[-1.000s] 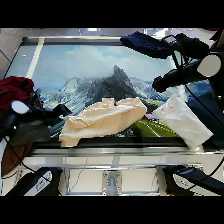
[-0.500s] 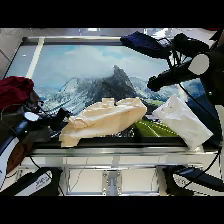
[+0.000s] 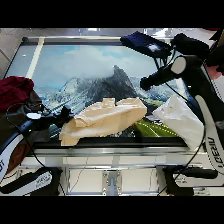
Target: Fold the shirts.
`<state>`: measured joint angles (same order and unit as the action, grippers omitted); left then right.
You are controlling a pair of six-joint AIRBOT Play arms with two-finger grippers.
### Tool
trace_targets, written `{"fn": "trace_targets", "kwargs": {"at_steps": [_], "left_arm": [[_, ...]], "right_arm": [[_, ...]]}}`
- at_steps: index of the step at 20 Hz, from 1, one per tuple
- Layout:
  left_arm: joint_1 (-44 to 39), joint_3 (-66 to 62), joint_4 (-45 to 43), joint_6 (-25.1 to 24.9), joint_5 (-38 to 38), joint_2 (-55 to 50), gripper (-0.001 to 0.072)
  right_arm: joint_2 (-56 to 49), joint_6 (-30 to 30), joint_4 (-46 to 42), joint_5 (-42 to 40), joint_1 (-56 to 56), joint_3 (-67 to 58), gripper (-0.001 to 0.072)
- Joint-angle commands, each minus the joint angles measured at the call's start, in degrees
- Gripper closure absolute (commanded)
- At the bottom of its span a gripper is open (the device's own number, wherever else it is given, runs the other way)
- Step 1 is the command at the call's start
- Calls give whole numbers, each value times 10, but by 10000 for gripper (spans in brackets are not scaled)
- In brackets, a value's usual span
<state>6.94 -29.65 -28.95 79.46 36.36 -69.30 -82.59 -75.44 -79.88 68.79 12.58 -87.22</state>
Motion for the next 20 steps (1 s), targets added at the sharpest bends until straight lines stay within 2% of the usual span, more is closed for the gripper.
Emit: {"fn": "trace_targets", "kwargs": {"at_steps": [1,3,5,12,17,18,19,20], "left_arm": [[-1,0,20,-40,8,0,697],[-1,0,20,-40,8,0,697],[-1,0,20,-40,7,0,697],[-1,0,20,-41,7,0,697],[-1,0,20,-41,1,0,697],[-1,0,20,-41,-3,0,697],[0,-1,20,-41,-4,1,697],[3,-5,20,-44,-3,7,698]], "right_arm": [[-89,-33,-16,-9,-12,-1,273],[-130,-65,-9,-7,-37,0,272],[-154,-67,30,-9,-63,0,272],[-223,-19,145,-35,-71,0,272],[-247,0,166,-44,-55,-2,278],[-247,2,170,-43,-54,-2,363],[-245,9,177,-36,-54,-2,598],[-240,31,186,-23,-54,-3,694]]}}
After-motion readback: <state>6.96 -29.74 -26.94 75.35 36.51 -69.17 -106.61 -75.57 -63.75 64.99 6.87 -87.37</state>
